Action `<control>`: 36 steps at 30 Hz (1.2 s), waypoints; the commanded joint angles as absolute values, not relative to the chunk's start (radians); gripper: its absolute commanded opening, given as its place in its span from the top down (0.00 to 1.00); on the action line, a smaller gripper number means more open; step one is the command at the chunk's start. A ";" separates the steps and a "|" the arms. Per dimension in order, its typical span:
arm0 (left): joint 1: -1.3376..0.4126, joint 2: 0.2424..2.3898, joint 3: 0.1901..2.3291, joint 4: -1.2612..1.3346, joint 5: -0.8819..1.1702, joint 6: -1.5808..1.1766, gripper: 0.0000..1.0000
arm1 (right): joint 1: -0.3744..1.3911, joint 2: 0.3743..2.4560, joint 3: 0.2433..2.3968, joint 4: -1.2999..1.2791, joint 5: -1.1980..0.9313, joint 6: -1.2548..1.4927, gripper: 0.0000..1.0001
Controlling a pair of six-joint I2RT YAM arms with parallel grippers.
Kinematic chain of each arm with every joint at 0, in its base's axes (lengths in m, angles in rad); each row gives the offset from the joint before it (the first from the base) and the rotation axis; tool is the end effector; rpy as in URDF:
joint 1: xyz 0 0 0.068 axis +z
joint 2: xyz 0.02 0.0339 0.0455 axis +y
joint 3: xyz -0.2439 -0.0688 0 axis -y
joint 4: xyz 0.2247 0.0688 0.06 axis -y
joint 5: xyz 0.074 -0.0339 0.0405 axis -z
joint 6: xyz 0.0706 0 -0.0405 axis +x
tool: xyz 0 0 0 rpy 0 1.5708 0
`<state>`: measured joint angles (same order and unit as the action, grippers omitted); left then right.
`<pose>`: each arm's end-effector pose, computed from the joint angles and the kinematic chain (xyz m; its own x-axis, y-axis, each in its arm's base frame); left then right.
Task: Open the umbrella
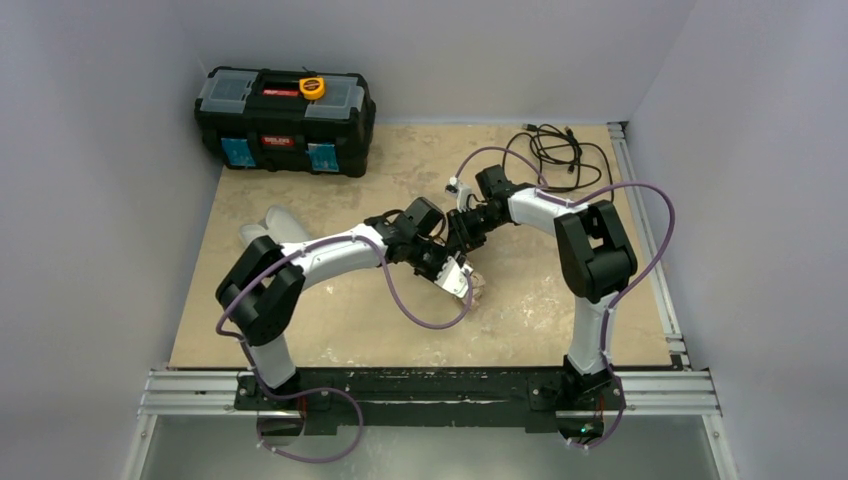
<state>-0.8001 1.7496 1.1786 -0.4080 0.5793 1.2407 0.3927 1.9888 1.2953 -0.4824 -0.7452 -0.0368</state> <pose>0.2224 -0.2846 0.1721 0.5818 0.5372 -0.6106 0.8105 -0.4453 0.3805 0.3315 0.1891 0.1227 -0.8330 -0.3743 -0.4075 -0.5533 0.5658 0.6114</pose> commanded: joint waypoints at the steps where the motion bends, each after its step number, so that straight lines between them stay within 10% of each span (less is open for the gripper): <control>1: -0.816 1.767 1.212 -0.392 0.604 1.253 0.71 | 0.400 1.981 1.284 -0.484 -0.653 -0.082 1.00; 11: -0.820 1.829 1.183 -0.346 0.537 1.267 0.76 | 0.400 1.982 1.285 -0.497 -0.653 -0.093 1.00; 17: -0.829 1.807 1.132 -0.305 0.536 1.268 1.00 | 0.399 1.982 1.263 -0.487 -0.651 -0.107 1.00; 36: -0.911 1.726 0.998 -0.511 0.473 1.329 1.00 | 0.383 2.039 1.285 -0.549 -0.677 -0.223 1.00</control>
